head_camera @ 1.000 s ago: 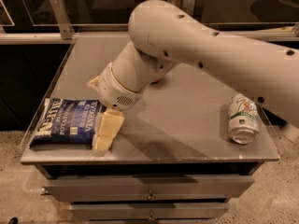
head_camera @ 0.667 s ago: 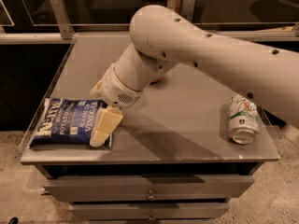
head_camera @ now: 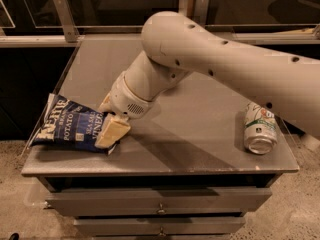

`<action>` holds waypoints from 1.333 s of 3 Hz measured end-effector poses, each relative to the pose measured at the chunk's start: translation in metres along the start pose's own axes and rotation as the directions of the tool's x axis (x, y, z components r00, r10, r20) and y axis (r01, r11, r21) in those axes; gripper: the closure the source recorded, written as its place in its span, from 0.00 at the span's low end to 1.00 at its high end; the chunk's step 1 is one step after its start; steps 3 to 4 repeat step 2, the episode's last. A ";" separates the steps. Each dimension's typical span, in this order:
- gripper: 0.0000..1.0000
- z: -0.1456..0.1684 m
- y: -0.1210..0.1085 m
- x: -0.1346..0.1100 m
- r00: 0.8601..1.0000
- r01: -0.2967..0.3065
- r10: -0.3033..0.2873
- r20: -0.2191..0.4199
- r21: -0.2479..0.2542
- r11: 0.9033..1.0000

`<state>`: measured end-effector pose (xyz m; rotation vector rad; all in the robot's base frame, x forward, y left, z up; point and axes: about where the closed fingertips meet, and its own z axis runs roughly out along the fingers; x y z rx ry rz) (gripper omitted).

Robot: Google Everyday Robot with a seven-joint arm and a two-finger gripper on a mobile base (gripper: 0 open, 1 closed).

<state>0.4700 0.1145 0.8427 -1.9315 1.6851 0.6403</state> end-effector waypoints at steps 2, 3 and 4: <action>1.00 -0.114 0.006 -0.033 0.995 0.073 -0.085 0.060 0.180 0.981; 1.00 -0.114 0.006 -0.033 0.995 0.073 -0.085 0.060 0.180 0.981; 1.00 -0.114 0.006 -0.033 0.995 0.073 -0.085 0.060 0.180 0.981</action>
Offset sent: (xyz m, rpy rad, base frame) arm -0.0103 -0.0889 0.1855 0.1640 -0.3012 -0.0859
